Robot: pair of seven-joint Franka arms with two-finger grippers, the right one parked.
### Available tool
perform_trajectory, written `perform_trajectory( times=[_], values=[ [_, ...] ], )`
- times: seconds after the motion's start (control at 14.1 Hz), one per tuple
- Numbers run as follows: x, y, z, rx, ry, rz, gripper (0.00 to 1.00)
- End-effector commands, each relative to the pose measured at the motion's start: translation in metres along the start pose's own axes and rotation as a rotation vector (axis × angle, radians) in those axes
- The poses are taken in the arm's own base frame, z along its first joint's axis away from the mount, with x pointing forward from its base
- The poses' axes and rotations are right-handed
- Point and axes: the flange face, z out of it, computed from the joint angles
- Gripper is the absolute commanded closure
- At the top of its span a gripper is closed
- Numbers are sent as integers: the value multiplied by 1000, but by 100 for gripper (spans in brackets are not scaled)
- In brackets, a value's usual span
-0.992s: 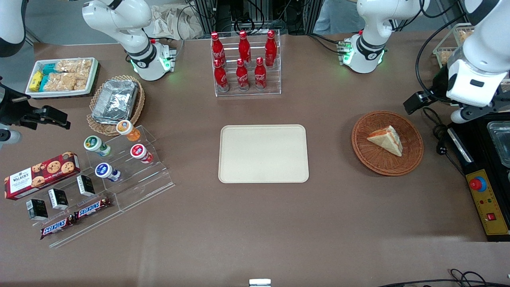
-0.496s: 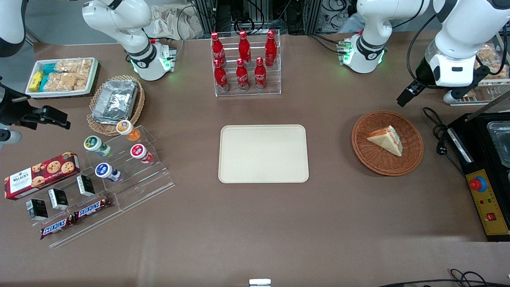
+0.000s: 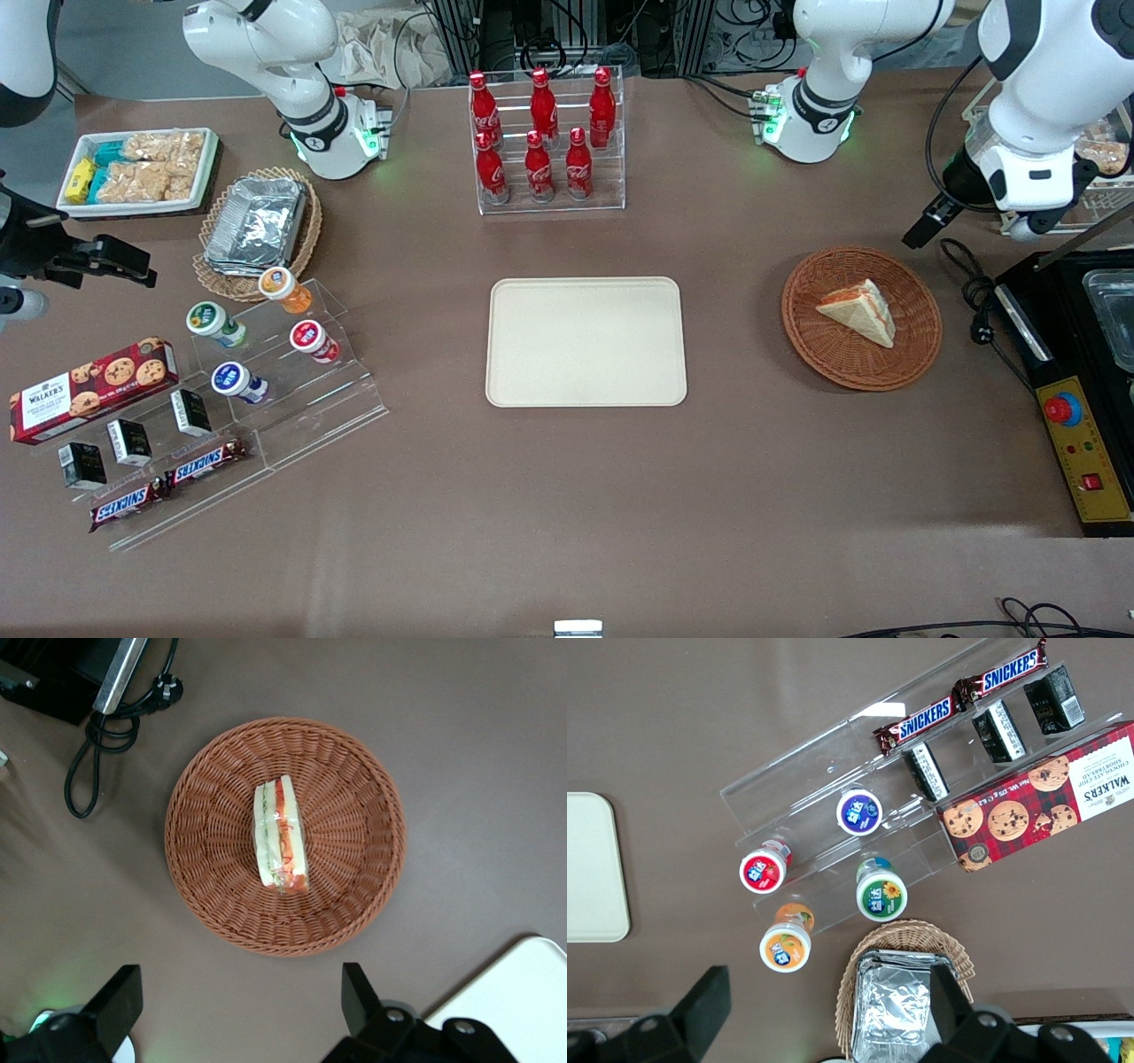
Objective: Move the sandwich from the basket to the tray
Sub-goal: 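Move the left gripper over the sandwich in the wicker basket, then lower the open left gripper and close it on the wrapped sandwich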
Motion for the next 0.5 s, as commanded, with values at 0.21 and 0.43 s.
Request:
perform_trajectory(
  times=[0.21,0.43],
  values=[
    [2,11,97,11,-27,-55,0],
    [8,22,138,19,-41,-91,0]
  ],
)
